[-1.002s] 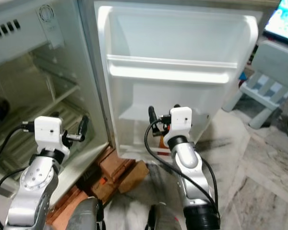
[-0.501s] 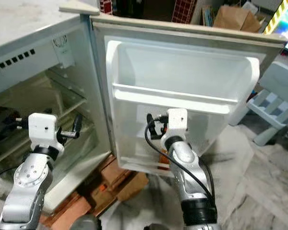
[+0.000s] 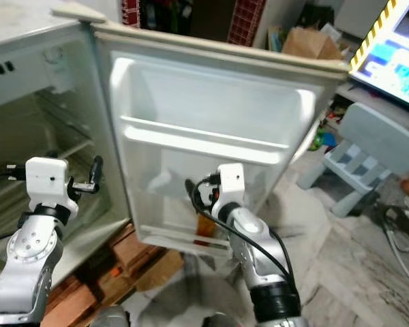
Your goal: Restocking fridge
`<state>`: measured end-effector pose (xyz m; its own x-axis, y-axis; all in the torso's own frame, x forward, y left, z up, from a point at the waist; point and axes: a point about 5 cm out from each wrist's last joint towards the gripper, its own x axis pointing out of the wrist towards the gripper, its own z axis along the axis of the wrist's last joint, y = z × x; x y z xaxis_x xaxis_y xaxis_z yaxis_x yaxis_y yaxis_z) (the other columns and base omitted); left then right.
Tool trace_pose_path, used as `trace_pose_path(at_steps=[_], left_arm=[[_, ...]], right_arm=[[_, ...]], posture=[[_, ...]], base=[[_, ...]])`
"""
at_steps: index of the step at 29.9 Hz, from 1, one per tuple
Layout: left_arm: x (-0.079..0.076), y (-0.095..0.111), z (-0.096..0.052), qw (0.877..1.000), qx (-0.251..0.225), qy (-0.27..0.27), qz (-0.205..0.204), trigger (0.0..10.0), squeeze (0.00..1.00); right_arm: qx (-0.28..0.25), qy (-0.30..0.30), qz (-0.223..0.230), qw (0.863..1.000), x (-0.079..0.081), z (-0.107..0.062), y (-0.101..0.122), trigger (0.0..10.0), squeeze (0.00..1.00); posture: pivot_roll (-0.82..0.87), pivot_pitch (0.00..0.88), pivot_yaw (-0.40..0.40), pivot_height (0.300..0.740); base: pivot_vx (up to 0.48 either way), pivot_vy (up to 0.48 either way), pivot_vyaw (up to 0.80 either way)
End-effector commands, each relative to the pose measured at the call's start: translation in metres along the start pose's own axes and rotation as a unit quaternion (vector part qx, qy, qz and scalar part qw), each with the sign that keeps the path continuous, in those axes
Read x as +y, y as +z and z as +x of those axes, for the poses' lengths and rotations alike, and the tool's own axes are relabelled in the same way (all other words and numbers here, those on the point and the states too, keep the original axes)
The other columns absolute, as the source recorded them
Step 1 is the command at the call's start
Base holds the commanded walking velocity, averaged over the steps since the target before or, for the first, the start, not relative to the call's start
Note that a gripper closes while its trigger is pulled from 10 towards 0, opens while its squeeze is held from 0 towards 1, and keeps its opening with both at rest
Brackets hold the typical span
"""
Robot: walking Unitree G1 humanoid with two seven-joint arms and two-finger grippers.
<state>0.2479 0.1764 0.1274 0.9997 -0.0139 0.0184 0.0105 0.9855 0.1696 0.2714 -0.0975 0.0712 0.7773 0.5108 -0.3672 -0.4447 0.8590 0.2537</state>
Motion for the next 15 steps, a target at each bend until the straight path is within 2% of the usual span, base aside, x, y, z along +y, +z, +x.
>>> trace_pose_path(at_steps=[1, 8, 10, 11, 15], left_arm=[[-0.008, 0.004, 0.0, 1.0, -0.008, -0.014, 0.005, 10.0, 0.0], [-0.005, 0.005, 0.002, 1.0, -0.01, -0.009, 0.008, 10.0, 0.0], [-0.007, 0.006, 0.003, 1.0, -0.013, -0.012, 0.009, 10.0, 0.0], [-0.008, 0.007, 0.004, 1.0, -0.016, -0.016, 0.012, 10.0, 0.0], [-0.008, 0.008, 0.004, 1.0, -0.017, -0.017, 0.015, 10.0, 0.0]], right_arm=[[-0.002, 0.028, -0.007, 1.0, 0.002, -0.006, 0.006, 10.0, 0.0], [0.025, 0.062, -0.017, 0.998, 0.007, -0.009, 0.002, 10.0, 0.0], [0.03, 0.074, -0.034, 0.996, 0.007, -0.009, 0.004, 10.0, 0.0], [0.023, 0.078, -0.051, 0.995, 0.007, -0.01, 0.007, 10.0, 0.0], [-0.006, 0.076, -0.053, 0.996, 0.005, -0.013, 0.015, 10.0, 0.0]], posture=[[0.14, 0.036, -0.122, 0.74], [0.13, 0.034, -0.109, 0.74], [0.13, 0.038, -0.108, 0.74], [0.12, 0.046, -0.107, 0.74], [0.12, 0.042, -0.109, 0.74]], base=[[0.0, -0.48, 0.0], [0.0, -0.471, 0.0], [0.0, -0.465, 0.0], [0.0, -0.465, 0.0], [0.0, -0.465, 0.0]])
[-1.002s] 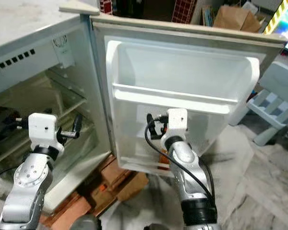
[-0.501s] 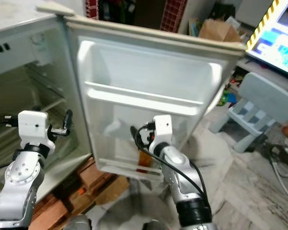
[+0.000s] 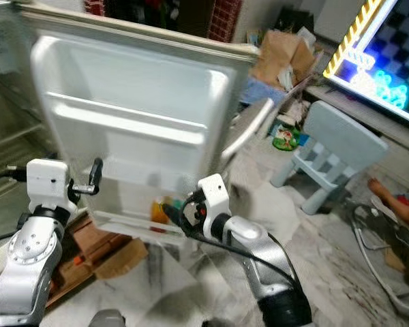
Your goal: Restocking fridge
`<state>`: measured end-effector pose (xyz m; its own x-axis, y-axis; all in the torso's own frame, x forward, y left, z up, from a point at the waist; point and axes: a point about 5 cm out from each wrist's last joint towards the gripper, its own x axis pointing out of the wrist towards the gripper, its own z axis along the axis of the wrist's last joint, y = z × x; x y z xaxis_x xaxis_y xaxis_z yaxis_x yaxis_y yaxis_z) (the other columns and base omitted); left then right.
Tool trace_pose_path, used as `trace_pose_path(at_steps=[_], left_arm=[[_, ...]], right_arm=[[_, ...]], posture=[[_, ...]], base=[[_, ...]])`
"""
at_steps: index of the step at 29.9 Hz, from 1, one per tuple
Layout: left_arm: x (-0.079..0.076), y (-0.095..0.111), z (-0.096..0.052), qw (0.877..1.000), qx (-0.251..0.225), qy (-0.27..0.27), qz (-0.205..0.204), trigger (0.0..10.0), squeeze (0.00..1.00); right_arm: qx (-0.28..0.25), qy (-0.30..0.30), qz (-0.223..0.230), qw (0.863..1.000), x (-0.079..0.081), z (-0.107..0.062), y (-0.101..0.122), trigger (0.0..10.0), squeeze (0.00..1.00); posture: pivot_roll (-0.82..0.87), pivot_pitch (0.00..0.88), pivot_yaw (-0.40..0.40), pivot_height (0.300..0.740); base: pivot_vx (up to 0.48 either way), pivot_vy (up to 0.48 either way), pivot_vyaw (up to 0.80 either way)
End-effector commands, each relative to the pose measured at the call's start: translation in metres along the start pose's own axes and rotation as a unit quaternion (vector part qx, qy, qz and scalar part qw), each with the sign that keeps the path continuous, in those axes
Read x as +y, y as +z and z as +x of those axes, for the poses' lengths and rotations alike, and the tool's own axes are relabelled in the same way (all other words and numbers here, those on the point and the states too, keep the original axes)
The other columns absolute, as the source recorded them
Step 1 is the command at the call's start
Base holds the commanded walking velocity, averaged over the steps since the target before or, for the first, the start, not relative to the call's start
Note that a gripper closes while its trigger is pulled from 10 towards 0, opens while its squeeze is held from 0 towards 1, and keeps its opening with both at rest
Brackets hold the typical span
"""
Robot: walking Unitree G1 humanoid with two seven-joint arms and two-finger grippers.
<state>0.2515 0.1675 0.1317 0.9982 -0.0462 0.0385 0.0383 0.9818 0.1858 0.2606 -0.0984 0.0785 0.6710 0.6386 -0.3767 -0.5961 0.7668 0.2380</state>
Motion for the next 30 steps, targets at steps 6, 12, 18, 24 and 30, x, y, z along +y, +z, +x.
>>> trace_pose_path(at_steps=[6, 12, 18, 24, 30], left_arm=[[0.006, 0.002, 0.0, 1.0, -0.006, 0.02, 0.013, 10.0, 0.0], [0.008, -0.002, -0.001, 0.999, 0.007, 0.023, 0.021, 10.0, 0.0], [0.009, -0.004, 0.0, 0.999, 0.014, 0.039, 0.004, 10.0, 0.0], [0.009, -0.002, 0.0, 0.999, 0.014, 0.052, -0.005, 10.0, 0.0], [0.009, 0.003, -0.001, 0.999, 0.006, 0.049, -0.01, 10.0, 0.0]], right_arm=[[-0.124, -0.066, 0.008, 0.99, -0.014, -0.006, 0.034, 10.0, 0.0], [-0.172, -0.133, 0.017, 0.976, -0.026, -0.01, 0.043, 10.0, 0.0], [-0.215, -0.19, 0.043, 0.957, -0.036, -0.011, 0.049, 10.0, 0.0], [-0.234, -0.208, 0.021, 0.949, -0.043, -0.015, 0.055, 10.0, 0.0], [-0.251, -0.213, 0.031, 0.944, -0.042, -0.011, 0.06, 10.0, 0.0]], posture=[[0.12, 0.045, -0.108, 0.74], [0.13, 0.061, -0.103, 0.74], [0.13, 0.055, -0.097, 0.74], [0.13, 0.064, -0.097, 0.74], [0.14, 0.06, -0.095, 0.74]], base=[[0.0, -0.421, 0.4], [0.0, -0.416, 0.0], [0.0, -0.27, 0.0], [0.0, 0.0, 0.0], [0.0, 0.0, 0.0]])
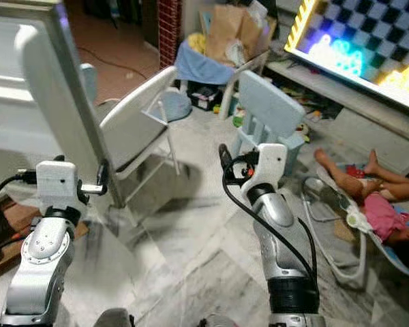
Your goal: Restocking fridge
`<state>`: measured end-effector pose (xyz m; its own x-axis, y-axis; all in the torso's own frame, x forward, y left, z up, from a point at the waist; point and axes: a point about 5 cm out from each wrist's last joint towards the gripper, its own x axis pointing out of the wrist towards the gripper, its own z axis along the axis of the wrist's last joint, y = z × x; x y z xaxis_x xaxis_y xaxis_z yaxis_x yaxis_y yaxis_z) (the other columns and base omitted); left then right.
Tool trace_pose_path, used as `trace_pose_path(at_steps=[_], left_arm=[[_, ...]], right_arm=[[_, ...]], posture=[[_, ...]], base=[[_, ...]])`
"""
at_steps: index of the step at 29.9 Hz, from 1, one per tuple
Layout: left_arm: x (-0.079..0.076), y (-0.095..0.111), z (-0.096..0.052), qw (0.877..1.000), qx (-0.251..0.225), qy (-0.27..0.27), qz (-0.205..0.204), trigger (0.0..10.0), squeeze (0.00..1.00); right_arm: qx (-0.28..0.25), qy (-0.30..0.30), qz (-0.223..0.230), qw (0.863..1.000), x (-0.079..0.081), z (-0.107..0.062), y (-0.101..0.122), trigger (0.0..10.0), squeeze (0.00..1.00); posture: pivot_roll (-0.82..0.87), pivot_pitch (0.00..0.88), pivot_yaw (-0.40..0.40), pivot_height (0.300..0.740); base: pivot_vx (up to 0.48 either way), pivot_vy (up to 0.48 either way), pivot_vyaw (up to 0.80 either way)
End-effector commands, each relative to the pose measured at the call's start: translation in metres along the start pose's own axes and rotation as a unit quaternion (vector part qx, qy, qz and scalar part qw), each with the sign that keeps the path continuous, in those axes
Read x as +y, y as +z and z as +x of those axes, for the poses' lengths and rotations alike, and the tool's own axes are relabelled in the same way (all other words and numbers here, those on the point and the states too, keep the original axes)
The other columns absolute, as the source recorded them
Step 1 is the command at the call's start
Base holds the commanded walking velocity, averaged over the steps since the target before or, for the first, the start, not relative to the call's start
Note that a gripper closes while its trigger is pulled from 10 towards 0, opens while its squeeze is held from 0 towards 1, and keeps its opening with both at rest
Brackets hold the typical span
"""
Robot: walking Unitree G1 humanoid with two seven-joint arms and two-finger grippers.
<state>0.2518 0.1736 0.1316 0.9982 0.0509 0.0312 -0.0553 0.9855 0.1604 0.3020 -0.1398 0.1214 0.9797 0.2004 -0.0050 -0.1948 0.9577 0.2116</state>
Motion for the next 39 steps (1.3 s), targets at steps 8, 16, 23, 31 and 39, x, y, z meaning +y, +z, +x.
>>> trace_pose_path(at_steps=[8, 16, 23, 31, 39], left_arm=[[0.007, 0.001, -0.005, 1.0, 0.002, 0.006, 0.001, 10.0, 0.0], [0.004, 0.001, -0.004, 1.0, 0.004, 0.0, -0.004, 10.0, 0.0], [0.0, -0.003, -0.004, 1.0, 0.021, -0.015, 0.006, 10.0, 0.0], [0.007, -0.012, -0.007, 0.998, 0.045, -0.037, 0.032, 10.0, 0.0], [-0.006, -0.015, 0.009, 0.995, 0.045, -0.079, 0.046, 10.0, 0.0]], right_arm=[[-0.005, -0.002, 0.004, 1.0, 0.01, 0.004, -0.001, 10.0, 0.0], [-0.029, -0.007, 0.011, 0.999, 0.004, 0.005, 0.007, 10.0, 0.0], [-0.024, -0.014, 0.003, 1.0, 0.0, 0.004, 0.0, 10.0, 0.0], [-0.005, -0.043, 0.012, 0.999, -0.002, 0.001, -0.018, 10.0, 0.0], [-0.021, -0.068, 0.001, 0.997, -0.009, 0.007, -0.017, 10.0, 0.0]], posture=[[0.14, 0.065, -0.094, 0.74], [0.14, 0.062, -0.09, 0.74], [0.18, 0.039, -0.072, 0.74], [0.19, 0.0, -0.009, 0.74], [0.15, 0.0, 0.047, 0.74]], base=[[0.235, 0.0, 0.0], [0.48, 0.0, 0.0], [0.192, 0.0, 0.0], [0.0, 0.0, 0.0], [0.0, 0.0, 0.0]])
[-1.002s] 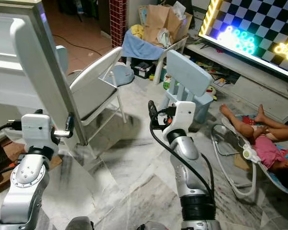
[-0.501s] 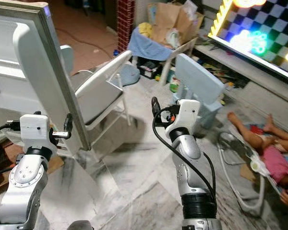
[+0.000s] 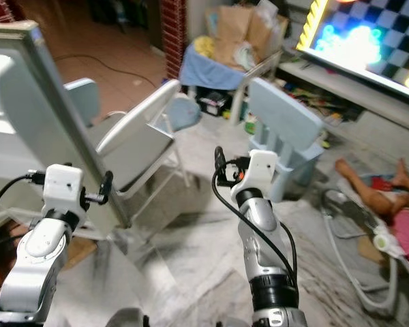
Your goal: Restocking fridge
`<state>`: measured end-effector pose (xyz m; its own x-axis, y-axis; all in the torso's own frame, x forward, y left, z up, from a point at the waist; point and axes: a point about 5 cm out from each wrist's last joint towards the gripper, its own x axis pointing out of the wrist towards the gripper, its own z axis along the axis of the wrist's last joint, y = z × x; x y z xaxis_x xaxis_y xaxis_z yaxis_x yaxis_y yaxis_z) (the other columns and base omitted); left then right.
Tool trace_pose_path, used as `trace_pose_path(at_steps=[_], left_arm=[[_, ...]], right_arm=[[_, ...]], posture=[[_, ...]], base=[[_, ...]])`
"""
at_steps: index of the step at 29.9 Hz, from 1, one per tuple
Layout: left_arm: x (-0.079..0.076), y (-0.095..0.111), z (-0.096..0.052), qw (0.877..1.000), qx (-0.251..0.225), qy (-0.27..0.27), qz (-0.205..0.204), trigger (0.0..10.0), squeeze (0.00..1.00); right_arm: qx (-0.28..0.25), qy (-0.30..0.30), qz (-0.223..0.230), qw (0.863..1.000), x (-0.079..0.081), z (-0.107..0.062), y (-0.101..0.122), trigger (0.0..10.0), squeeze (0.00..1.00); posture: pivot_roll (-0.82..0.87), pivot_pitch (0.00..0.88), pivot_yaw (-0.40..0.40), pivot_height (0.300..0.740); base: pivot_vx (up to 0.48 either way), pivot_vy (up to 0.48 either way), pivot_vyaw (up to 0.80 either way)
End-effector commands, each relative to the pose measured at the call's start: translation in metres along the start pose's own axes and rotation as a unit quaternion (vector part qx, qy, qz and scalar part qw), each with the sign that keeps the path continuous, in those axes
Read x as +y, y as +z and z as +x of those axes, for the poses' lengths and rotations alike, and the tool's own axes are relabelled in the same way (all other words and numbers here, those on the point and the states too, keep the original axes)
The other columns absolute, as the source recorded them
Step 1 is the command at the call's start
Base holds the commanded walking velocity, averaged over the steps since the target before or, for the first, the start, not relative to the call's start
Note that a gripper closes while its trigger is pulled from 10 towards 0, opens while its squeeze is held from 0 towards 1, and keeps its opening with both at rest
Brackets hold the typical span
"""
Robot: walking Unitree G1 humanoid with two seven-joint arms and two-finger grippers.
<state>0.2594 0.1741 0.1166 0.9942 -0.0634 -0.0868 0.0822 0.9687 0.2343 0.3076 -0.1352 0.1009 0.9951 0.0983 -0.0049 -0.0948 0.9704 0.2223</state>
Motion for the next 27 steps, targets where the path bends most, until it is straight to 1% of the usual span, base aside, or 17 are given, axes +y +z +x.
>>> trace_pose_path(at_steps=[1, 2, 4, 6, 7, 9, 10, 13, 16, 17, 20, 24, 27], left_arm=[[-0.004, 0.001, 0.004, 1.0, -0.001, -0.013, 0.009, 10.0, 0.0], [-0.005, 0.004, 0.007, 1.0, -0.005, -0.023, 0.015, 10.0, 0.0], [-0.005, 0.006, 0.01, 0.999, -0.009, -0.029, 0.017, 10.0, 0.0], [-0.005, 0.007, 0.011, 0.999, -0.011, -0.03, 0.015, 10.0, 0.0], [-0.005, 0.007, 0.011, 0.999, -0.013, -0.032, 0.014, 10.0, 0.0], [-0.007, 0.004, 0.011, 0.999, -0.012, -0.031, 0.014, 10.0, 0.0], [-0.007, 0.003, 0.01, 1.0, -0.012, -0.026, 0.009, 10.0, 0.0], [-0.011, -0.005, 0.007, 1.0, -0.001, -0.02, -0.002, 10.0, 0.0], [-0.014, -0.006, 0.009, 1.0, -0.002, -0.023, -0.004, 10.0, 0.0], [-0.015, -0.003, 0.012, 1.0, -0.007, -0.023, -0.006, 10.0, 0.0], [-0.016, 0.003, 0.016, 1.0, -0.018, -0.021, -0.011, 10.0, 0.0], [-0.014, 0.002, 0.017, 1.0, -0.021, -0.017, -0.015, 10.0, 0.0], [-0.011, 0.0, 0.014, 0.999, -0.025, -0.014, -0.017, 10.0, 0.0]], right_arm=[[-0.012, -0.021, -0.006, 1.0, -0.009, 0.002, 0.004, 10.0, 0.0], [-0.021, -0.035, -0.011, 0.999, -0.016, 0.003, 0.007, 10.0, 0.0], [-0.027, -0.052, -0.008, 0.998, -0.023, 0.002, 0.008, 10.0, 0.0], [-0.027, -0.059, -0.007, 0.998, -0.027, 0.0, 0.008, 10.0, 0.0], [-0.024, -0.053, -0.011, 0.998, -0.027, -0.002, 0.006, 10.0, 0.0], [-0.019, -0.034, -0.016, 0.999, -0.025, -0.006, 0.002, 10.0, 0.0], [-0.018, -0.021, -0.029, 0.999, -0.023, -0.007, 0.001, 10.0, 0.0], [-0.011, -0.007, -0.024, 1.0, -0.017, -0.008, -0.006, 10.0, 0.0], [-0.008, 0.0, -0.02, 1.0, -0.013, -0.006, -0.007, 10.0, 0.0], [-0.011, 0.013, -0.021, 1.0, -0.007, -0.004, -0.006, 10.0, 0.0], [-0.02, 0.025, -0.031, 0.999, -0.003, -0.001, -0.001, 10.0, 0.0], [-0.023, 0.027, -0.033, 0.999, -0.002, 0.002, 0.0, 10.0, 0.0], [-0.024, 0.026, -0.032, 0.999, -0.004, 0.001, 0.0, 10.0, 0.0]], posture=[[0.15, 0.0, 0.056, 0.74], [0.14, 0.0, 0.071, 0.74], [0.12, 0.0, 0.083, 0.74], [0.12, 0.0, 0.081, 0.74], [0.12, 0.0, 0.077, 0.74], [0.12, 0.0, 0.051, 0.74], [0.12, 0.0, 0.051, 0.74], [0.13, 0.0, -0.007, 0.74], [0.13, 0.0, -0.012, 0.74], [0.13, 0.0, -0.019, 0.74], [0.13, 0.0, -0.023, 0.74], [0.13, 0.0, -0.026, 0.74], [0.13, 0.0, -0.024, 0.74]], base=[[0.0, 0.0, 0.0], [0.0, 0.0, 0.0], [0.0, 0.0, 0.0], [0.0, 0.0, 0.0], [0.0, 0.0, 0.0], [0.0, 0.0, 0.25], [0.0, 0.0, 0.71], [0.0, 0.0, 0.77], [0.0, 0.0, 0.77], [0.0, 0.0, 0.77], [0.0, 0.0, 0.77], [0.0, 0.0, 0.77], [0.0, 0.0, 0.76]])
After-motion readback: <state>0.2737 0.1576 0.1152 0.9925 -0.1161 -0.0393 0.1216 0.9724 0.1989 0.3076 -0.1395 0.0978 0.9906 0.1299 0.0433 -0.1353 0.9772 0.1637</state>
